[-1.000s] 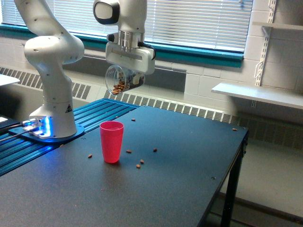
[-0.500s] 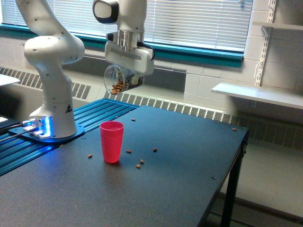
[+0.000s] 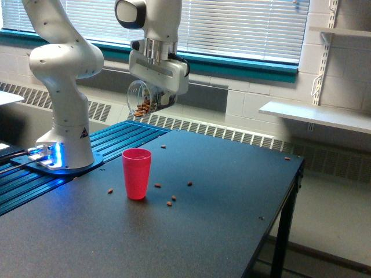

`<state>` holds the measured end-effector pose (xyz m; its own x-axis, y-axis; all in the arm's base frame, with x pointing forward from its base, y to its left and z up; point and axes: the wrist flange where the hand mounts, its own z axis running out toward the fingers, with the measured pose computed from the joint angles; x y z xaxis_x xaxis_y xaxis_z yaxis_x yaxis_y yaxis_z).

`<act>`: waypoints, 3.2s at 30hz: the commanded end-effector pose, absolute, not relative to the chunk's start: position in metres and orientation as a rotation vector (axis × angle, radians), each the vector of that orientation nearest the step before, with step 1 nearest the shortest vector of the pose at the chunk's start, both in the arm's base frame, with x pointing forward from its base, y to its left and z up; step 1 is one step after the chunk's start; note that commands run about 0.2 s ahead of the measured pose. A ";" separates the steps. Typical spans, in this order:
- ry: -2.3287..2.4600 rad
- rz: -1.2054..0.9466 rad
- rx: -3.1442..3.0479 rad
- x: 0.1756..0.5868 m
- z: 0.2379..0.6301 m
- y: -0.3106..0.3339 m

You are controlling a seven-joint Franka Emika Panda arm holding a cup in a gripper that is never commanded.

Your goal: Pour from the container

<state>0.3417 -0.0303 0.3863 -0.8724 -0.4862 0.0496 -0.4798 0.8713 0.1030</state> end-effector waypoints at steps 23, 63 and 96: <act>-2.908 -0.130 0.798 0.327 0.393 -0.038; -2.873 -0.147 0.921 0.336 0.373 -0.050; -2.847 -0.223 0.889 0.348 0.353 -0.043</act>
<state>0.3467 -0.0448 0.3530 -0.8147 -0.5721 0.0944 -0.5515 0.8148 0.1785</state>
